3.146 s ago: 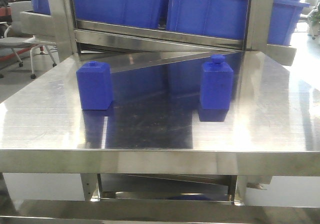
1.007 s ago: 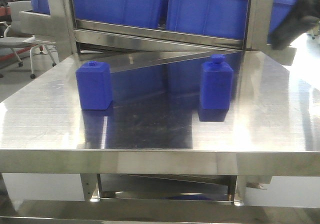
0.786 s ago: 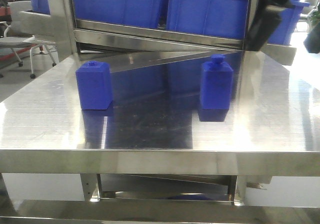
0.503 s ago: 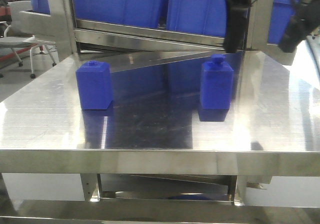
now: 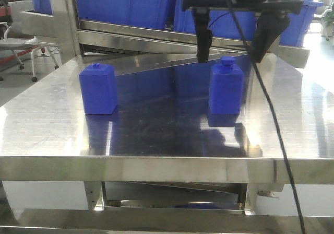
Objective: Pick and sort blue part to right shelf
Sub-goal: 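Lower the open right gripper around the blue block farther along the table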
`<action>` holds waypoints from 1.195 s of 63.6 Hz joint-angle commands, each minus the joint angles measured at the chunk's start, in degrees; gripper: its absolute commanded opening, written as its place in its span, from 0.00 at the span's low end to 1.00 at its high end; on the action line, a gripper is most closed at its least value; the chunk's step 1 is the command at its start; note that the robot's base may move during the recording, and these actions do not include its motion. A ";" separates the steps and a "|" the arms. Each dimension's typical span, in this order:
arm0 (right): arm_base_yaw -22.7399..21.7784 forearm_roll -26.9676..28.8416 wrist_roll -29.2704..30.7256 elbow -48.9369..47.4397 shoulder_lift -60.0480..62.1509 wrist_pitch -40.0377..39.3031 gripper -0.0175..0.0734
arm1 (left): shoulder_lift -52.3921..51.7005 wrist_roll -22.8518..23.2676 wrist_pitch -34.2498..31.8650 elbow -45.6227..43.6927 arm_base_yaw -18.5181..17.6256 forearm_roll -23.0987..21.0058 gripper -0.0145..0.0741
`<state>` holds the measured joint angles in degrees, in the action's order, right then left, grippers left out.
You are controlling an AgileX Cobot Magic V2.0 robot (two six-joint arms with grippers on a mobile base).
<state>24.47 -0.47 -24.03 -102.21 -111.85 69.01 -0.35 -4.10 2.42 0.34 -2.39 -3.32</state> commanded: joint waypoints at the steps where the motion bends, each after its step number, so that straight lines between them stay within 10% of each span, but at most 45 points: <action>1: -0.05 -0.51 -0.80 -2.19 1.63 -0.61 0.88 | -1.36 0.45 -4.68 1.44 0.07 -0.41 0.32; 65: -0.76 -1.77 -3.68 -2.37 -4.02 -2.46 0.87 | -1.36 0.45 -4.68 1.44 0.07 -0.41 0.32; 76: -0.76 -1.77 -3.68 -2.37 -4.02 -2.67 0.72 | -1.36 0.45 -4.68 1.44 0.07 -0.41 0.32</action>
<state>24.15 -2.04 -27.60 -102.65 -119.29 67.35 -0.35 -4.10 2.42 0.34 -2.39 -3.32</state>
